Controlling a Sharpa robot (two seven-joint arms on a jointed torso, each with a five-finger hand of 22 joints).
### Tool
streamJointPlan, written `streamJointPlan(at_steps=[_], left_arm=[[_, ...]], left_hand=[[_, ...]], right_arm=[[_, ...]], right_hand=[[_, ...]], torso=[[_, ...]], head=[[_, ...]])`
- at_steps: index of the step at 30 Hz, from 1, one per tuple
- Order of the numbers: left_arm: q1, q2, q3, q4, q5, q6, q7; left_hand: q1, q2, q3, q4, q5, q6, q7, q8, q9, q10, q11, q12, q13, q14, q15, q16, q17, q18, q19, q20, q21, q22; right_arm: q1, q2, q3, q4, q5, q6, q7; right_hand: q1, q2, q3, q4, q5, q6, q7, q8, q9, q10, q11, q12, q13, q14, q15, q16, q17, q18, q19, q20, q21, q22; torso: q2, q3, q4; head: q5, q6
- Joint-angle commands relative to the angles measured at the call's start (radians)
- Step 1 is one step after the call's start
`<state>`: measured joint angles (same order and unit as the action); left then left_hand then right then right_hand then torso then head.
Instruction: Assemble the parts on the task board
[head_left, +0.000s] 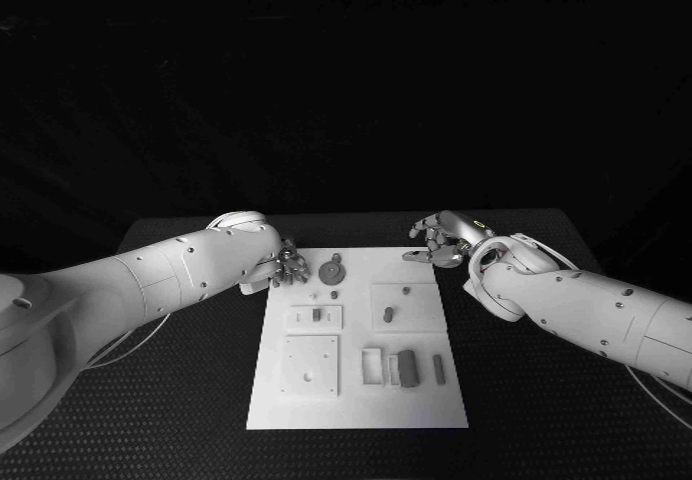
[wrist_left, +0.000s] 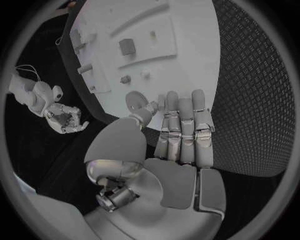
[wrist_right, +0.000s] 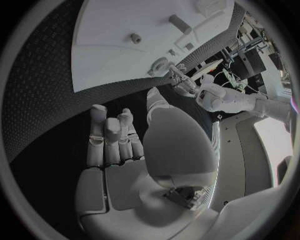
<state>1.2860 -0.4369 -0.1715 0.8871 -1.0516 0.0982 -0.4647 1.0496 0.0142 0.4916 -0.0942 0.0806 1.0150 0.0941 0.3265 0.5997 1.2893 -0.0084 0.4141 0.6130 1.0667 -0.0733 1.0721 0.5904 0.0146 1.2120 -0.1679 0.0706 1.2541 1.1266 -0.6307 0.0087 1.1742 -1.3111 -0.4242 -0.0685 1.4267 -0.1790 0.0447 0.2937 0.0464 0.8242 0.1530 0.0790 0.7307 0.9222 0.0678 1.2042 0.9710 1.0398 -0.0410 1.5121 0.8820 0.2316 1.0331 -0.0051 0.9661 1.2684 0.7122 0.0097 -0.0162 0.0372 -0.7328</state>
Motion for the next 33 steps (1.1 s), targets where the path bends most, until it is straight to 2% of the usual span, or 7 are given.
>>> streamJointPlan(at_steps=[1, 7, 13, 19, 28, 31, 33], left_arm=[[0.000, -0.001, 0.001, 0.006, 0.007, -0.018, 0.018], [0.000, -0.019, 0.002, 0.021, 0.031, -0.036, 0.013], [0.001, -0.073, 0.005, 0.086, 0.080, -0.068, -0.001], [0.003, -0.136, 0.013, 0.187, 0.092, -0.161, -0.021], [0.006, -0.226, 0.012, 0.348, 0.091, -0.253, -0.045], [0.005, -0.251, 0.010, 0.391, 0.090, -0.271, -0.046], [0.005, -0.267, 0.006, 0.420, 0.082, -0.287, -0.044]], left_hand=[[0.015, 0.020, 0.020, -0.031, 0.022, 0.013, -0.002, 0.009, 0.007, 0.011, -0.003, 0.007, 0.001, 0.011, -0.003, 0.010, 0.000, -0.015, 0.013, 0.001, 0.006, 0.005], [-0.006, 0.024, 0.048, -0.058, 0.026, 0.023, -0.006, 0.015, 0.007, 0.020, -0.007, 0.013, 0.001, 0.020, -0.005, 0.016, 0.000, -0.015, 0.023, -0.002, 0.007, 0.013], [-0.020, 0.021, 0.068, -0.075, 0.031, 0.031, -0.009, 0.019, 0.007, 0.026, -0.010, 0.017, 0.001, 0.026, -0.007, 0.019, -0.001, -0.015, 0.030, -0.004, 0.008, 0.019], [-0.030, 0.017, 0.083, -0.082, 0.033, 0.036, -0.011, 0.021, 0.005, 0.031, -0.012, 0.020, 0.000, 0.031, -0.009, 0.022, -0.002, -0.015, 0.037, -0.006, 0.009, 0.024], [-0.046, -0.011, 0.133, -0.078, 0.037, 0.053, -0.018, 0.029, 0.003, 0.047, -0.019, 0.028, 0.000, 0.048, -0.017, 0.028, -0.003, -0.015, 0.057, -0.013, 0.011, 0.035], [-0.051, -0.023, 0.146, -0.075, 0.054, 0.061, -0.021, 0.033, 0.004, 0.054, -0.022, 0.032, 0.000, 0.056, -0.021, 0.031, -0.003, -0.015, 0.065, -0.017, 0.012, 0.040], [-0.057, -0.031, 0.153, -0.072, 0.102, 0.064, -0.022, 0.034, 0.003, 0.057, -0.023, 0.033, 0.000, 0.060, -0.022, 0.033, -0.003, -0.015, 0.069, -0.018, 0.013, 0.043]], right_arm=[[-0.001, 0.001, 0.001, 0.000, -0.002, 0.011, 0.004], [-0.001, 0.000, 0.001, 0.001, -0.002, 0.011, 0.004], [-0.001, -0.003, 0.001, 0.002, -0.002, 0.012, 0.004], [-0.001, -0.008, 0.001, 0.005, -0.002, 0.012, 0.003], [-0.001, -0.013, 0.001, 0.007, -0.002, 0.012, 0.002], [-0.001, -0.014, 0.001, 0.007, -0.002, 0.012, 0.002], [-0.001, -0.014, 0.001, 0.008, -0.002, 0.011, 0.003]], right_hand=[[-0.008, -0.001, 0.005, -0.001, 0.000, -0.024, 0.029, -0.006, 0.001, -0.006, 0.001, 0.006, -0.002, -0.007, 0.001, 0.006, -0.001, 0.030, -0.002, -0.006, -0.001, 0.000], [-0.008, -0.001, 0.006, -0.001, 0.000, -0.024, 0.029, -0.006, 0.001, -0.006, 0.001, 0.006, -0.002, -0.007, 0.001, 0.006, -0.001, 0.030, -0.002, -0.006, -0.001, 0.000], [-0.008, -0.001, 0.006, -0.001, 0.000, -0.024, 0.029, -0.006, 0.001, -0.006, 0.001, 0.006, -0.002, -0.007, 0.002, 0.006, -0.001, 0.030, -0.002, -0.006, -0.001, 0.000], [-0.009, -0.001, 0.007, -0.001, 0.000, -0.024, 0.029, -0.006, 0.001, -0.006, 0.001, 0.006, -0.002, -0.007, 0.002, 0.006, -0.001, 0.030, -0.002, -0.006, -0.001, 0.000], [-0.010, -0.001, 0.007, -0.001, 0.000, -0.024, 0.029, -0.006, 0.002, -0.007, 0.001, 0.006, -0.002, -0.007, 0.002, 0.006, -0.002, 0.030, -0.002, -0.006, 0.000, 0.000], [-0.010, -0.001, 0.008, -0.001, 0.000, -0.024, 0.029, -0.006, 0.002, -0.007, 0.001, 0.007, -0.003, -0.007, 0.002, 0.006, -0.002, 0.030, -0.002, -0.006, 0.000, 0.001], [-0.010, -0.002, 0.008, -0.001, 0.000, -0.024, 0.029, -0.006, 0.002, -0.007, 0.001, 0.007, -0.003, -0.007, 0.002, 0.006, -0.002, 0.030, -0.002, -0.006, 0.000, 0.001]], torso=[[0.000, -0.0008, 0.0002], [-0.001, -0.0007, 0.0015], [-0.001, 0.0006, 0.0011], [-0.002, 0.0001, 0.0035], [-0.001, 0.0005, 0.0021], [-0.001, -0.0006, 0.0025], [0.000, -0.0011, 0.0020]], head=[[0.001, -0.001], [0.001, 0.000], [0.000, 0.002], [0.001, 0.002], [0.005, 0.003], [0.005, 0.002], [0.005, 0.001]])
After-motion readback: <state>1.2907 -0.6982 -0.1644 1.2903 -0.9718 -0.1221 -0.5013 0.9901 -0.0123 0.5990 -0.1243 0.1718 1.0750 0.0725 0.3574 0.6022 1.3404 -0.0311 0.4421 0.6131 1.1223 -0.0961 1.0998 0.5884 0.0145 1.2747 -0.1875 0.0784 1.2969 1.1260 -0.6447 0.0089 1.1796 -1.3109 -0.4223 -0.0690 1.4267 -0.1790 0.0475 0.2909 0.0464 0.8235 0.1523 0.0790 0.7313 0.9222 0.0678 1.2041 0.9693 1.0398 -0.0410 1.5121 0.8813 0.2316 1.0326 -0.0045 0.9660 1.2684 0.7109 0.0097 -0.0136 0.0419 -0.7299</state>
